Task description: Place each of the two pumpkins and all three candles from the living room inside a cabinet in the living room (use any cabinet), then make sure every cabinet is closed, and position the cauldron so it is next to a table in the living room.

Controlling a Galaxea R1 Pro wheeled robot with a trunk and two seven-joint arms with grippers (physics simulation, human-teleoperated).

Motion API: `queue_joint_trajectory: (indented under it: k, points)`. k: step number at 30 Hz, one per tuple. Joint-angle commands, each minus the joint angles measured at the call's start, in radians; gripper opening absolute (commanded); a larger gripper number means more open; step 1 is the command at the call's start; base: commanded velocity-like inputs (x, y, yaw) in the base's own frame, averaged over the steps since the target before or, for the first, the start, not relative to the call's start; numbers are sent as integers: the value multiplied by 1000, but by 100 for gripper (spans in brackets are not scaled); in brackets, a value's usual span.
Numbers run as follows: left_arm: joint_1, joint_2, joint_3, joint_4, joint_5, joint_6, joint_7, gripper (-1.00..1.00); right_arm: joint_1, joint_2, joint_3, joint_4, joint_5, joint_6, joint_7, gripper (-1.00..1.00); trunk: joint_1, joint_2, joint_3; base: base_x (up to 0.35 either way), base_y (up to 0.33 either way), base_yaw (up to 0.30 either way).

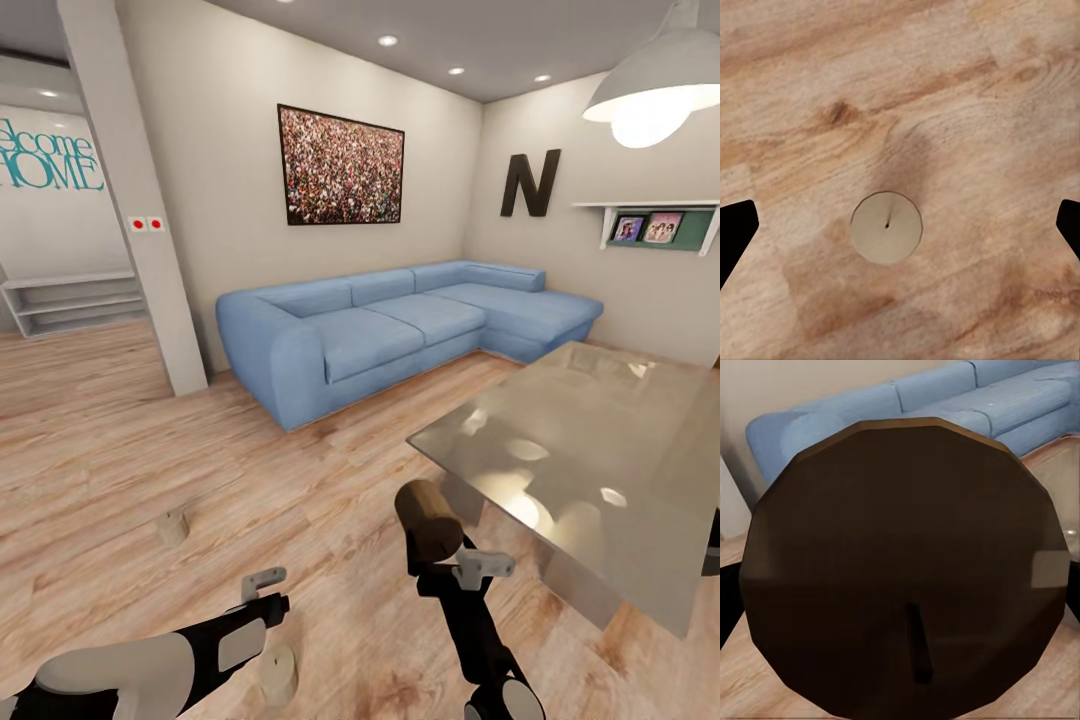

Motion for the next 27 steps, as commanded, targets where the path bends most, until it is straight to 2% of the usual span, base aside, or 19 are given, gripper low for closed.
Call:
queue_joint_trajectory:
  k: [1,6,8,10,11,12,15,16,18,19,21,23,26,27]
  points:
    - [-1,1,-8,-4,10,-7,6,100,0,0,2,3,-9,-3,-4,-100,4,-8,-4,0,0,0]
    - [-1,1,-3,-3,13,14,9,100,-1,8,8,8,-10,2,-2,-100,23,-43,-20,0,0,0]
    - [-1,-4,-2,-3,11,60,10,100,-2,19,8,4,-9,4,-3,-100,31,-57,-26,0,0,0]
    - [-1,-16,-1,1,10,126,12,100,-5,43,8,-6,-9,6,-4,-100,38,-71,-32,0,0,0]
    - [-2,-28,1,5,10,205,15,100,-13,68,9,-14,-9,15,-5,-100,42,-78,-35,0,0,0]
    - [-2,-30,1,5,10,220,15,100,-18,68,9,-15,-9,22,-5,-100,46,-85,-38,0,0,0]
    - [-16,-40,2,7,10,273,17,100,-86,68,8,-19,-14,107,-5,-100,58,-106,-48,0,0,0]
    - [-27,-45,2,7,10,287,18,100,-125,68,8,-19,-24,161,-5,-100,61,-113,-51,0,0,0]
    - [-43,-51,3,8,10,303,19,100,-183,68,8,-20,-74,250,-5,-100,69,-127,-57,0,0,0]
    - [-55,-54,4,8,10,311,20,100,-240,68,5,-20,-171,334,-5,-100,73,-134,-60,0,0,0]
    - [-64,-57,4,8,10,316,21,100,-289,68,-1,-20,-307,398,-4,-100,81,-148,-67,0,0,0]
    - [-67,-57,4,8,10,317,23,100,-307,68,-9,-20,-370,419,-1,-100,88,-162,-73,0,0,0]
    - [-69,-57,4,8,10,317,40,100,-319,68,-19,-20,-419,434,7,-100,100,-183,-82,0,0,0]
    - [-70,-57,4,8,10,316,45,100,-321,68,-20,-20,-424,436,10,-100,104,-190,-85,0,0,0]
